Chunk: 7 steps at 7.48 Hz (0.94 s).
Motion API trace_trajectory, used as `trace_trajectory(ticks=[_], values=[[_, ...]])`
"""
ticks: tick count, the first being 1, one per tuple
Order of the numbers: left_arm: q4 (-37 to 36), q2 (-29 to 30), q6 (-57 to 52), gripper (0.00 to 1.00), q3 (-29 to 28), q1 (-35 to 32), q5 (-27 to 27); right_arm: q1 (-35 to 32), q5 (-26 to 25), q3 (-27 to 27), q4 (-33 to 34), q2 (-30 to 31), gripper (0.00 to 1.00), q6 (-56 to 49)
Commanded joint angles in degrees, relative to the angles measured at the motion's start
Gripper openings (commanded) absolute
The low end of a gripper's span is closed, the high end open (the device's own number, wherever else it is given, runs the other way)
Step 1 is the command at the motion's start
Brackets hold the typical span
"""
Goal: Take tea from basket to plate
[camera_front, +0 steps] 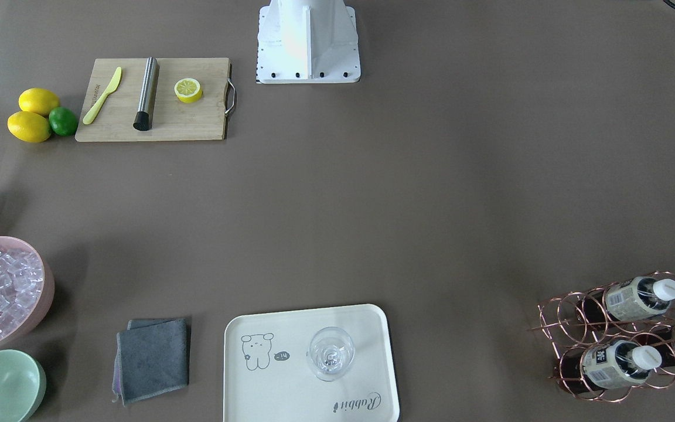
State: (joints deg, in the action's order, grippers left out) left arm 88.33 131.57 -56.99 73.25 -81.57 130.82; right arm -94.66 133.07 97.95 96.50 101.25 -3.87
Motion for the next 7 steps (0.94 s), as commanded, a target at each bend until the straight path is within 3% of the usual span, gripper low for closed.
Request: trace_trajectory(ticks=[1,3,4,7], values=[[-3.5,-1.2,-0.2,0.00,6.3,-5.2,7.0,0.0,-0.1,0.0,0.0,0.0,1.00,0.0],[-13.3,-6.9,-0.5,0.00,24.0,-5.8,6.8,0.0,0.0,0.0,0.0,0.1,1.00,0.0],[-15.0,-8.9,-0.6,0.00,28.0,-5.9,6.8,0.0,-0.1,0.0,0.0,0.2,1.00,0.0],[-15.3,-12.4,-0.4,0.00,32.2,-5.4,7.2,-0.1,0.4,0.5,0.0,0.1,1.00,0.0]])
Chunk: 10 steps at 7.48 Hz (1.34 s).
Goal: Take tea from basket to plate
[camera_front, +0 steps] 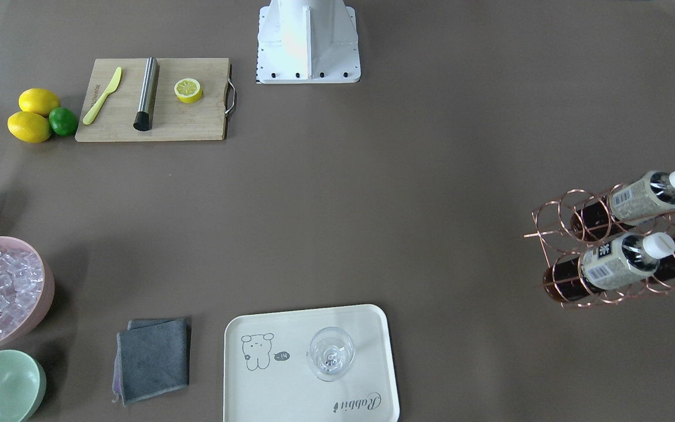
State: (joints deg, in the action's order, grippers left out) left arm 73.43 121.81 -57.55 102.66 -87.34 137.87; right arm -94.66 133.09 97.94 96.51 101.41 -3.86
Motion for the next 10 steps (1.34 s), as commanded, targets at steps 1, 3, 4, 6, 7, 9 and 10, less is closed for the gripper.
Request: trace_trajectory(ticks=[1,3,4,6,7,9,10], values=[[-0.5,-5.9,0.6,0.00,5.0,0.3,0.2,-0.3,0.8,0.9,0.0,-0.4,1.00,-0.1],[-0.7,-9.3,7.2,0.00,9.8,0.7,0.4,-0.4,1.4,1.4,-0.1,-0.8,1.00,-0.4],[-0.6,-8.7,9.5,0.00,10.3,1.5,0.7,-0.4,1.5,2.0,-0.1,-0.7,1.00,-0.4],[-0.4,-4.6,13.9,0.00,10.4,7.7,3.7,-0.4,1.9,3.8,0.0,-0.7,1.00,-0.4],[-0.2,-2.1,16.5,0.00,10.5,11.0,3.7,-0.4,1.9,4.2,0.0,-0.8,1.00,-0.4],[0.2,1.3,23.3,0.00,13.1,18.6,3.1,-0.4,2.2,6.9,0.7,-0.6,1.00,0.1],[0.5,4.1,26.9,0.00,13.0,23.1,1.6,-0.4,3.0,7.4,0.7,-0.5,1.00,0.1]])
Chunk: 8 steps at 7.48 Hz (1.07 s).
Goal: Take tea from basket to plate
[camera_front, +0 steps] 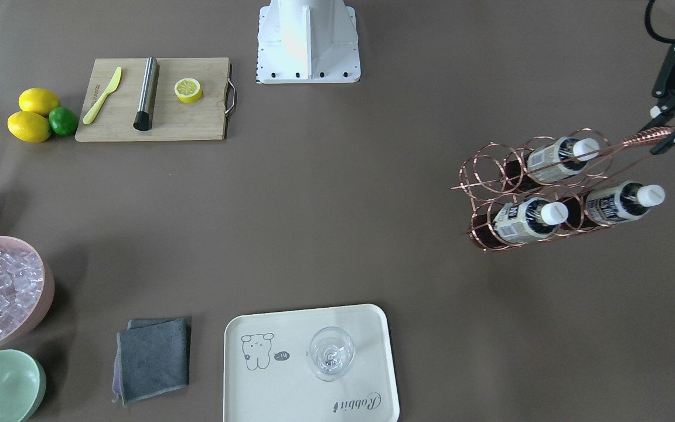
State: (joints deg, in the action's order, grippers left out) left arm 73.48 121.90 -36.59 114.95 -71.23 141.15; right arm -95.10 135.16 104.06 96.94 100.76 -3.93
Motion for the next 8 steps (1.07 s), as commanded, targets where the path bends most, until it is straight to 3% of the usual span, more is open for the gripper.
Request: trace_trajectory(ticks=[1,4,8], values=[[2.1,6.1,9.0,0.00,0.1,11.1,-4.0,0.0,2.1,2.5,0.3,0.3,1.00,0.2],[6.7,6.4,13.5,0.00,-0.2,15.9,-6.4,4.2,5.9,6.6,0.0,-1.2,1.00,14.5],[12.4,8.0,19.5,0.00,-0.4,22.2,-8.7,14.6,6.3,7.4,0.2,-14.5,1.00,41.0]])
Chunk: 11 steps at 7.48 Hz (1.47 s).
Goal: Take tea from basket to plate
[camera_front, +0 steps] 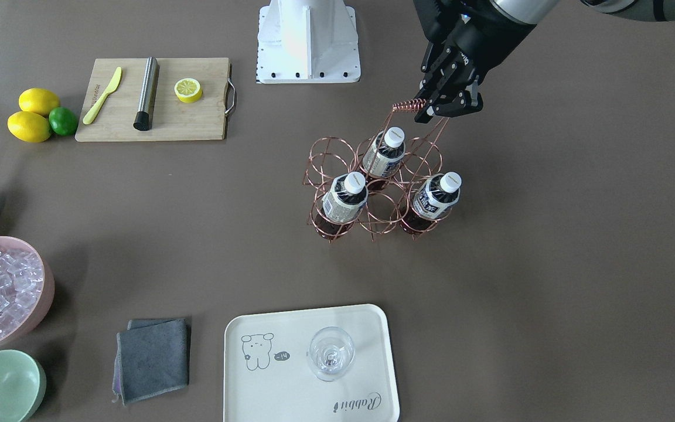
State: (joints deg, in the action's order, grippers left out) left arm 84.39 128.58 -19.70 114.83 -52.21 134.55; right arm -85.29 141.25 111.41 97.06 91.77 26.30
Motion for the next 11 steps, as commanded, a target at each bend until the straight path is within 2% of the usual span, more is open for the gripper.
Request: trace_trajectory(ticks=[1,2,4,5,7,10,11], values=[[1.5,2.2,4.1,0.00,-0.2,4.6,-3.2,6.2,0.3,0.2,0.1,-7.6,1.00,15.2],[1.6,2.8,5.0,0.00,-0.3,5.4,-3.2,7.6,2.5,0.7,0.1,-8.1,1.00,18.0],[3.1,3.1,6.7,0.00,-0.5,7.5,-3.3,13.4,2.1,0.0,-0.3,-14.2,1.00,22.9],[6.2,3.1,8.0,0.00,-2.1,8.1,-3.3,17.0,1.8,-1.3,-0.3,-17.0,0.99,24.0],[8.2,3.1,8.7,0.00,-3.5,8.1,-3.3,23.1,0.6,-4.6,-0.3,-26.0,0.99,39.1],[8.3,3.0,8.6,0.00,-3.6,8.6,-3.4,26.4,0.3,-7.6,-0.5,-31.3,0.99,42.8],[8.3,3.1,8.6,0.00,-3.5,8.6,-4.6,27.1,0.3,-10.2,-0.5,-35.1,0.99,46.5]])
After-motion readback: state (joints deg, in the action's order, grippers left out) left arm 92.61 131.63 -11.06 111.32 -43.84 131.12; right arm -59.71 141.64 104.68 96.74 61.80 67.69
